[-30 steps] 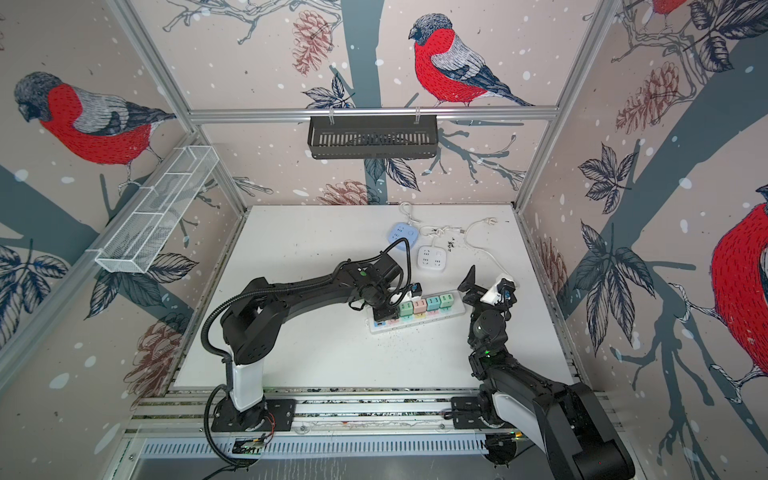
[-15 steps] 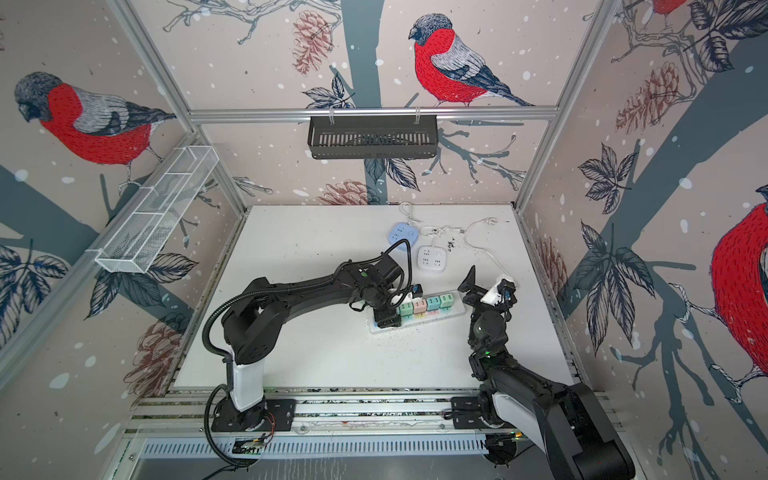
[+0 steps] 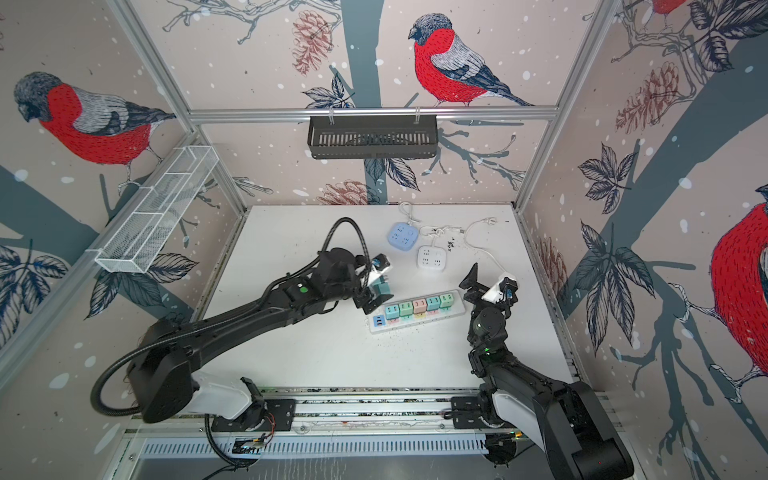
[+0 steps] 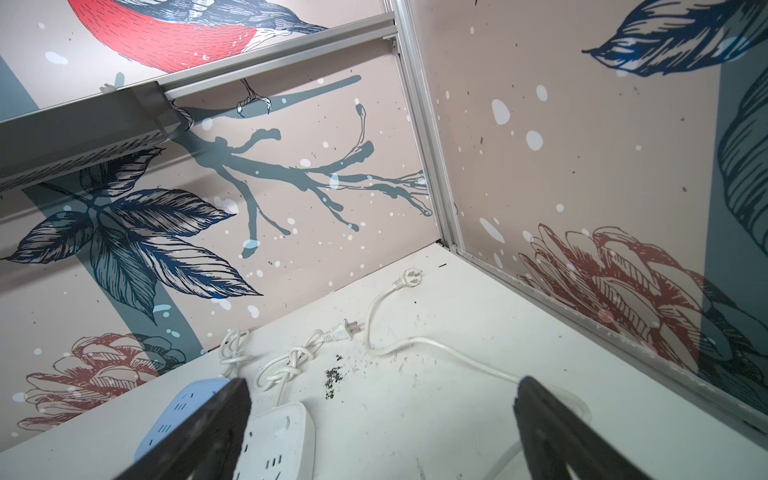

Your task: Insert the plug

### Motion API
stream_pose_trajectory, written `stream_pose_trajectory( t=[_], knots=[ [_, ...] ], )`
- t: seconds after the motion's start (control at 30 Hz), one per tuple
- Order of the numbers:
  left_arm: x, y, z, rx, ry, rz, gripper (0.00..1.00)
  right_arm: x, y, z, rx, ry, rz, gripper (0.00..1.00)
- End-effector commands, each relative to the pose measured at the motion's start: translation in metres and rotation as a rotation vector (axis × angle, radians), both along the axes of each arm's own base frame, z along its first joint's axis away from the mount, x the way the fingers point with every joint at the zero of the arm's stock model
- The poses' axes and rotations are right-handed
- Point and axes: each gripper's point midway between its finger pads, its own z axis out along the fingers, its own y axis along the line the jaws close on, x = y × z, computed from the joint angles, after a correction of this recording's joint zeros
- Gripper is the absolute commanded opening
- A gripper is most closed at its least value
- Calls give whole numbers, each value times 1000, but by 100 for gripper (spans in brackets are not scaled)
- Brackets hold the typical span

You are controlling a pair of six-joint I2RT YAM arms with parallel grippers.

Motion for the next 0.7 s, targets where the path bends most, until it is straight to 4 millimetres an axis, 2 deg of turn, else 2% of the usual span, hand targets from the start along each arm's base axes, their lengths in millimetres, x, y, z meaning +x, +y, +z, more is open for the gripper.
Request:
stream_pose_trajectory(
  t=[0.0, 0.07, 0.13, 0.27, 0.4, 0.53, 0.6, 0.67],
  knots=[
    [18, 20, 63, -337, -93, 102, 99, 10, 3, 3, -13, 30, 2, 100],
    [19, 35, 64, -379, -114, 130, 99, 19, 4, 7, -8, 48, -8, 100],
    [29, 52, 58, -395, -109, 210, 99, 31, 4, 14, 33, 68, -33, 100],
    [47, 68, 48, -412, -68, 260, 99, 59, 8, 19, 145, 170, -65, 100],
    [71, 81, 42, -491, -23, 373, 99, 86, 48, 27, 110, 218, 105, 100],
    [109, 96, 38, -564, 25, 585, 99, 110, 80, 18, 88, 283, 243, 75],
    [127, 97, 28, -566, 78, 654, 99, 121, 93, 12, 88, 306, 296, 74],
    [140, 86, 21, -557, 127, 630, 99, 134, 101, 6, 91, 343, 314, 74]
  ],
)
